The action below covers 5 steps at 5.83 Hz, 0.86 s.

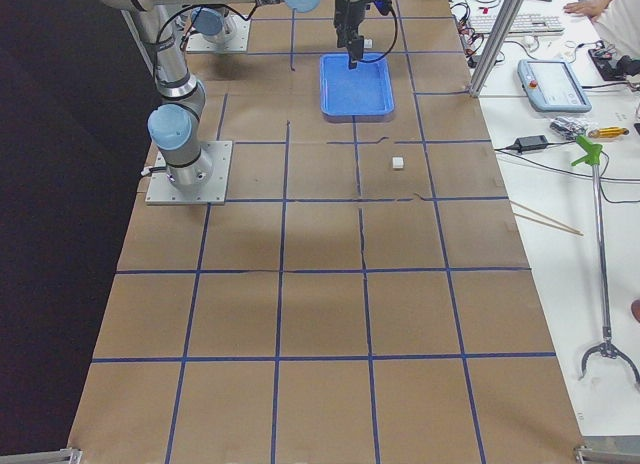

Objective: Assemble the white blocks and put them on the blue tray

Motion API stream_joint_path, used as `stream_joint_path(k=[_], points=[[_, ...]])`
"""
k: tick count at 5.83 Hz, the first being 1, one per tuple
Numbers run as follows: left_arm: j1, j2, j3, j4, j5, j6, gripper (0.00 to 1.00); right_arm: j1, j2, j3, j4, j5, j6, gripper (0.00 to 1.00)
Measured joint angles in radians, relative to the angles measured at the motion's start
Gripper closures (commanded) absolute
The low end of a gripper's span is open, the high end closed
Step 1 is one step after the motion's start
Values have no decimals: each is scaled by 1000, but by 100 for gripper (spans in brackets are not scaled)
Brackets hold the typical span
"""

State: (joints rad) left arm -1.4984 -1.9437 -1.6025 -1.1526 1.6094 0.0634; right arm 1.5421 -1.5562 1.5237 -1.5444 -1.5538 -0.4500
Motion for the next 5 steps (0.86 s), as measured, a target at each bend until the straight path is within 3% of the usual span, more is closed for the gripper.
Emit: stream_joint_path(k=[1, 3, 4, 5], points=[[1, -65, -18, 105, -3, 8, 1, -4, 19, -2, -1, 4, -162, 0], [1, -150, -39, 184, -5, 13, 1, -34, 64, -8, -46, 12, -598, 0], [1, -183, -54, 202, -6, 14, 18, -63, 87, -11, -68, 14, -810, 0], [1, -202, -63, 210, -15, 14, 54, -100, 115, -24, -83, 16, -1001, 0]])
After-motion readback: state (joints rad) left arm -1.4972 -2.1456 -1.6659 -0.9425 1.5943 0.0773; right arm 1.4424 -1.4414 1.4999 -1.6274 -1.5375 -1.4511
